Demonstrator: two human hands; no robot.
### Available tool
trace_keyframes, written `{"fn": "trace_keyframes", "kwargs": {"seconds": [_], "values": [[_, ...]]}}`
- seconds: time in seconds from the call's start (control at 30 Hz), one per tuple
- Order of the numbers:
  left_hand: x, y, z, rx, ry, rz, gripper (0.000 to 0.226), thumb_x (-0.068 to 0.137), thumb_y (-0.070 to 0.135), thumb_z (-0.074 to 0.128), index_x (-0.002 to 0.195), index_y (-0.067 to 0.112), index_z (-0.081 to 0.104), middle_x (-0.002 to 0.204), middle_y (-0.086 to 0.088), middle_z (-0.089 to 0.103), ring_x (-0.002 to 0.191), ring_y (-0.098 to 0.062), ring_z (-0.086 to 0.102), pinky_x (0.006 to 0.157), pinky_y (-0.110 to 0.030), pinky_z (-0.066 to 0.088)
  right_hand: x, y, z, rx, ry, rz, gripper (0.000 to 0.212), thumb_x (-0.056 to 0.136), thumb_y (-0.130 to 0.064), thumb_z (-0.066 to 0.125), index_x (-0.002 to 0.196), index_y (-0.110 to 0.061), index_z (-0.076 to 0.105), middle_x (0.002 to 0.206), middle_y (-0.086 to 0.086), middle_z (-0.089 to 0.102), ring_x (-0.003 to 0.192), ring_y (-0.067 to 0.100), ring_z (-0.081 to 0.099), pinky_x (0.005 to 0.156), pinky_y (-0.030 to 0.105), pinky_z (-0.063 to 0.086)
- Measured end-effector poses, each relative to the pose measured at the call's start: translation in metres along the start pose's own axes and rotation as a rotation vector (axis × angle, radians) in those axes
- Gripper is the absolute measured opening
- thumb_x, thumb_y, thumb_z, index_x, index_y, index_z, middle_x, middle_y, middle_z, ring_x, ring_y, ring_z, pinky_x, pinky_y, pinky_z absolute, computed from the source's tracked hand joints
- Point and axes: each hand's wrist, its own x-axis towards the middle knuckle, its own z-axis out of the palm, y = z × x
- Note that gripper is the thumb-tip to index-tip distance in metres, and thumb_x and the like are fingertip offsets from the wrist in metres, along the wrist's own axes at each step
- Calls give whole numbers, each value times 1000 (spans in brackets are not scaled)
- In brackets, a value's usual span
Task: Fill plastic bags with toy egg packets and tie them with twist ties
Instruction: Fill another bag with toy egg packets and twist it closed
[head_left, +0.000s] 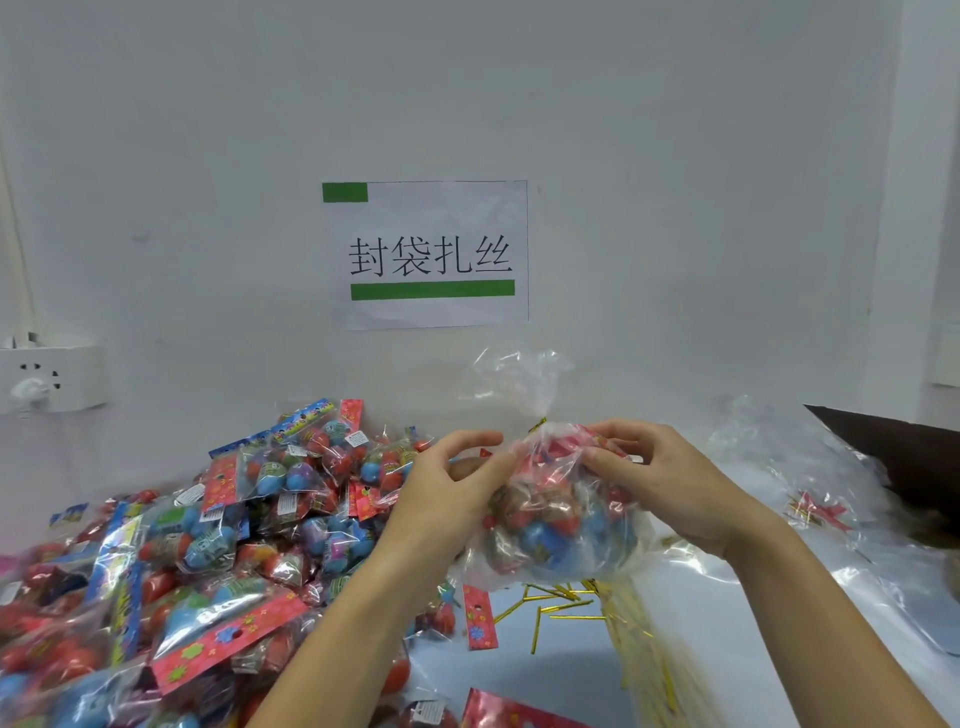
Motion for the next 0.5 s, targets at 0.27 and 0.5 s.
{"fn": "trace_keyframes", "kwargs": {"seconds": [0.27,0.5], "values": [[-5,-15,20,-468,-88,-230,61,64,57,87,115,31,64,115,-1,72,101,-31,73,72,-50,60,10,2,14,66,283,82,15,93,-30,69,101,-18,70,97,8,71,71,1,69,65,28,61],[7,-30,9,-532,90,-118,54,65,43,77,116,34,60,111,3,73,94,-30,72,56,-42,57,1,-2,18,228,-108,298,64,78,-44,81,127,-18,51,123,11,66,104,23,72,90,53,58]]}}
